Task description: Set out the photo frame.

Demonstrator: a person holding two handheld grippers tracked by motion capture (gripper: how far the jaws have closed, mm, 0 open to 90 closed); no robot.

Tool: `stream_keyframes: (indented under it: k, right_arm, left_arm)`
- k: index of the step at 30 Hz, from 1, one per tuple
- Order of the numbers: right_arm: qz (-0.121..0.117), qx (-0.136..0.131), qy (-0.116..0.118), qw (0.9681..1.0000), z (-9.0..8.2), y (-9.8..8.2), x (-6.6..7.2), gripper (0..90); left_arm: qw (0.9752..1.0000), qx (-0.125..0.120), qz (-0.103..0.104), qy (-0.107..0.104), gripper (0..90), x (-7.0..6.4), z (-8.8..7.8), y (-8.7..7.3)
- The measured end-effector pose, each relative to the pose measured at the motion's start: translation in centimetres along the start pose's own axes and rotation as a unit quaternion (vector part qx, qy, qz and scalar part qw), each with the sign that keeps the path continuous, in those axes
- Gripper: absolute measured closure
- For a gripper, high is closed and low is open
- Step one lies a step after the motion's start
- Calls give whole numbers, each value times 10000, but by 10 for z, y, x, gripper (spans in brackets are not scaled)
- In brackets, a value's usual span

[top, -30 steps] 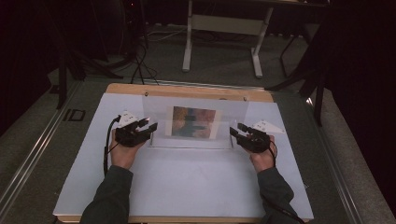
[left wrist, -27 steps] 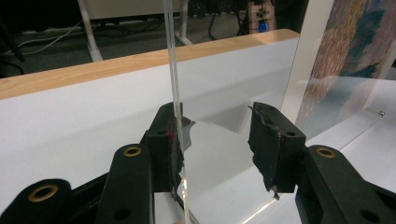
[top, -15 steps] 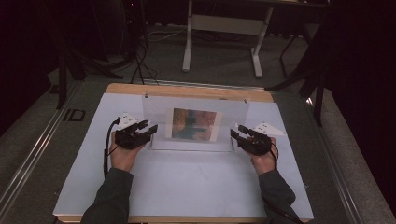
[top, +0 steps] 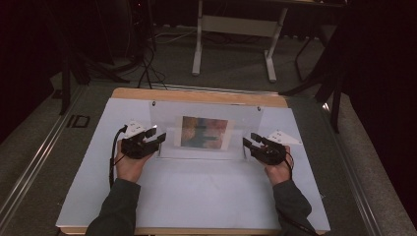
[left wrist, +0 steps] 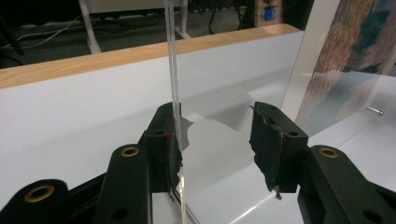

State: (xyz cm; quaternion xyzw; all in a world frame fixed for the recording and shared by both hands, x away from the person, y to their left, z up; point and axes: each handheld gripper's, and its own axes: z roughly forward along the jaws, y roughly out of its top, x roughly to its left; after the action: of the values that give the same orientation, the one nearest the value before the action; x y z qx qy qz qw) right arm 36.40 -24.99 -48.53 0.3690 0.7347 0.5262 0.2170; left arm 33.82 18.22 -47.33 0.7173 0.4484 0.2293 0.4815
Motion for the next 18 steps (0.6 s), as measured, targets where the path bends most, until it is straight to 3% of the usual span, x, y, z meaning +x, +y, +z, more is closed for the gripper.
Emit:
stream_keyframes:
  k: [18]
  right_arm:
    - [16,-55,44,10000,0,-2,-1,547]
  left_arm:
    - [10000,-21,-11,45,532,-2,-1,-1]
